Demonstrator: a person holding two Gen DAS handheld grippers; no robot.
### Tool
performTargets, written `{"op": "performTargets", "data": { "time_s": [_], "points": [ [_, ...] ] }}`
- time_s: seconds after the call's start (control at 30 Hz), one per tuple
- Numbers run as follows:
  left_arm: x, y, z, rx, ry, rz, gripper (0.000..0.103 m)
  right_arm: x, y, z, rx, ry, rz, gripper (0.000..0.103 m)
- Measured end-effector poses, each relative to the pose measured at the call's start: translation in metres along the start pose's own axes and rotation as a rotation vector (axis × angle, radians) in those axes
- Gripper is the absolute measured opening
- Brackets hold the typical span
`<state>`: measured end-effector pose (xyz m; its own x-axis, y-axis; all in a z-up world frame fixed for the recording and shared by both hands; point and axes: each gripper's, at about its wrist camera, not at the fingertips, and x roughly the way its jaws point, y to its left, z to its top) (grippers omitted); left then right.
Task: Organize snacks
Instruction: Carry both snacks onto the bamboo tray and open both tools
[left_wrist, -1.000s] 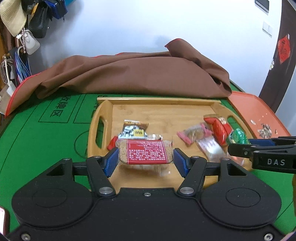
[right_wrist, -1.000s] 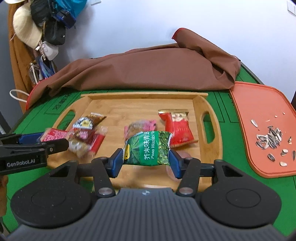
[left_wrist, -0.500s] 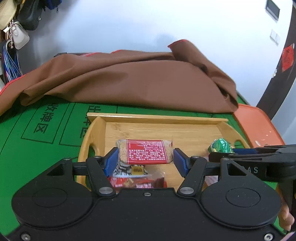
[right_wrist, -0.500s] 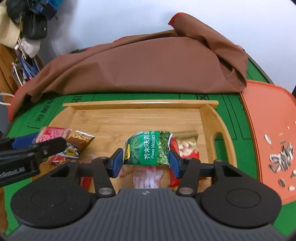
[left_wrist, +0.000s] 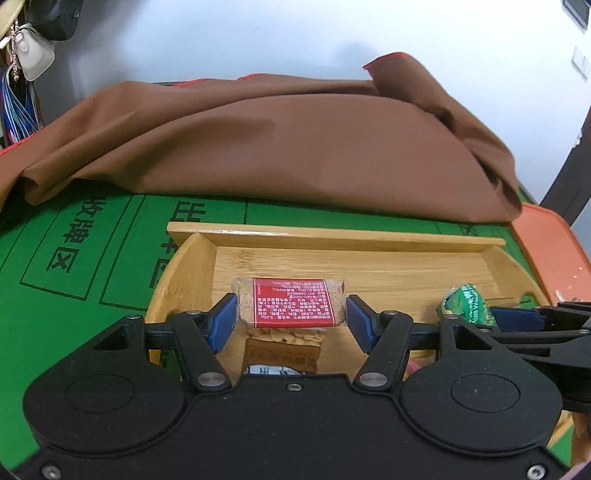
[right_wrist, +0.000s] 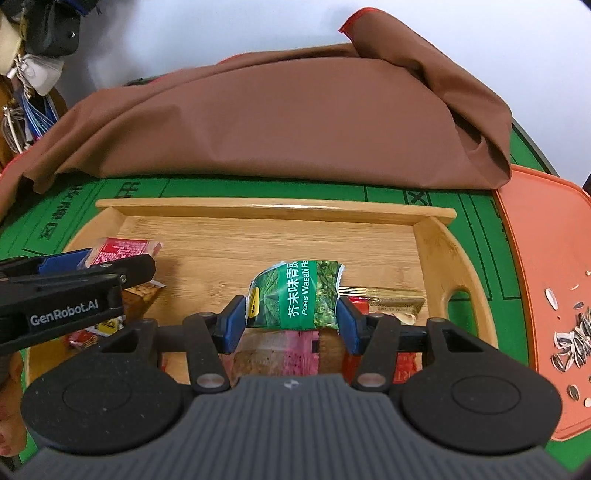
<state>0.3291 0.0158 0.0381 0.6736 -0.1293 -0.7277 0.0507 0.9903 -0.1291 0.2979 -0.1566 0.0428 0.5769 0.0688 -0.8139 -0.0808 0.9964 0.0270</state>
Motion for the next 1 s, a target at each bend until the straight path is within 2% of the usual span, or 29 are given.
{"op": "performTargets", "data": {
  "time_s": [0.27, 0.53, 0.67, 0.73, 0.8, 1.0],
  "points": [
    [0.016, -0.002, -0.003, 0.004, 0.015, 0.03, 0.061, 0.018, 0.003, -0.001, 0.009, 0.034, 0.005, 0.057],
    [0.024, -0.001, -0.005, 0.026, 0.014, 0.063, 0.061, 0.02, 0.0, -0.002, 0.012, 0.025, 0.015, 0.059],
    [0.024, -0.003, -0.006, 0.03, 0.014, 0.072, 0.063, 0.019, -0.003, -0.003, 0.028, 0.02, 0.033, 0.064],
    [0.022, -0.002, -0.007, 0.023, 0.018, 0.067, 0.065, 0.017, -0.005, -0.003, 0.037, 0.02, 0.039, 0.072],
    [0.017, -0.001, -0.008, 0.028, 0.016, 0.058, 0.076, 0.014, -0.007, -0.004, 0.047, 0.014, 0.048, 0.074],
    [-0.009, 0.002, -0.009, 0.04, -0.036, 0.061, 0.092, -0.007, -0.008, -0.009, 0.036, -0.018, 0.072, 0.082]
  ]
}}
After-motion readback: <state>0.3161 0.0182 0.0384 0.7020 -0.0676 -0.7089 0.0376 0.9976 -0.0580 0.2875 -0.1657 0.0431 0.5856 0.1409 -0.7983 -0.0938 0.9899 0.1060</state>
